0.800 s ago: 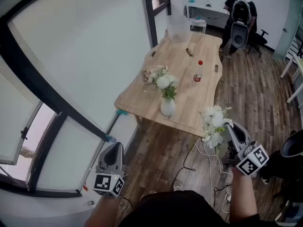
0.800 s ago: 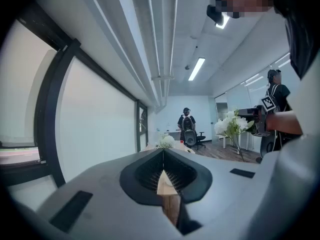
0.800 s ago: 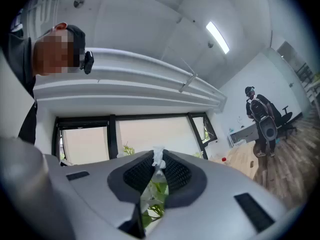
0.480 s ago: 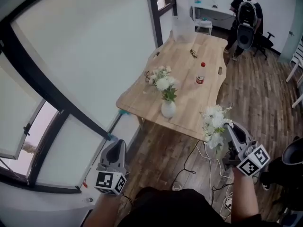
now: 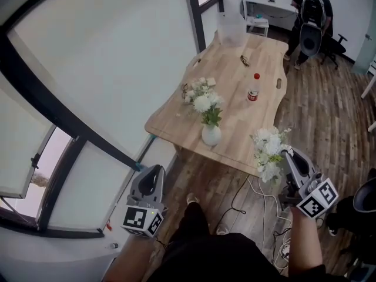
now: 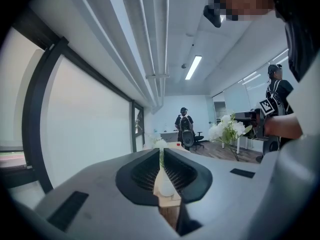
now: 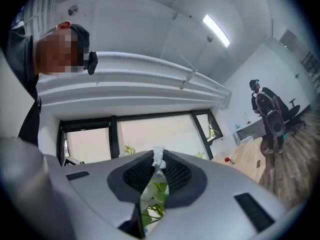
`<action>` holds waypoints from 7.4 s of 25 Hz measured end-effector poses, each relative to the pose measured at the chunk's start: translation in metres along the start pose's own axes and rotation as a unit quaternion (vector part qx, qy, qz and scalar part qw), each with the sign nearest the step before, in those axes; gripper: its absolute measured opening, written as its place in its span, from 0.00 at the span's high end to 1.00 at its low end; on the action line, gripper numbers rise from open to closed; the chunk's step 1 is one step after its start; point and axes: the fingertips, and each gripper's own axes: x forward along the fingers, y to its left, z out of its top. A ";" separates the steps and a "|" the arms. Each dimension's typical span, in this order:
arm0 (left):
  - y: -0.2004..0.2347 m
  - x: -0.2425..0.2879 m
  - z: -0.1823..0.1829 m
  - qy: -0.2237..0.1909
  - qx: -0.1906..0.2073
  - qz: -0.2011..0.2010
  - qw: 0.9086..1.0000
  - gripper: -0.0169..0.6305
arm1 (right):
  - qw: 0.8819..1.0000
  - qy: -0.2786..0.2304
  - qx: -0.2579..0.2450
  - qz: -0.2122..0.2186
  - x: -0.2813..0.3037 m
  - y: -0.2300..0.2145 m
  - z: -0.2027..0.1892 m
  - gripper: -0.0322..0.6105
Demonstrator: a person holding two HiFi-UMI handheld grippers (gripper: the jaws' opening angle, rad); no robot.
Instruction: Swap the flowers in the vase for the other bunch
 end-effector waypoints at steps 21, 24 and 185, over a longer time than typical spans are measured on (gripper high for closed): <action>0.076 0.164 -0.003 -0.034 -0.010 -0.149 0.988 0.96 | 0.995 0.017 -0.017 -0.101 0.134 -0.058 -0.011 0.84; 0.084 0.185 -0.008 -0.033 -0.023 -0.186 0.982 0.96 | 0.991 0.020 -0.026 -0.129 0.155 -0.064 -0.008 0.84; 0.211 0.234 0.065 -0.051 0.029 -0.105 0.993 0.94 | 0.987 0.001 0.135 0.087 0.358 -0.022 -0.036 0.84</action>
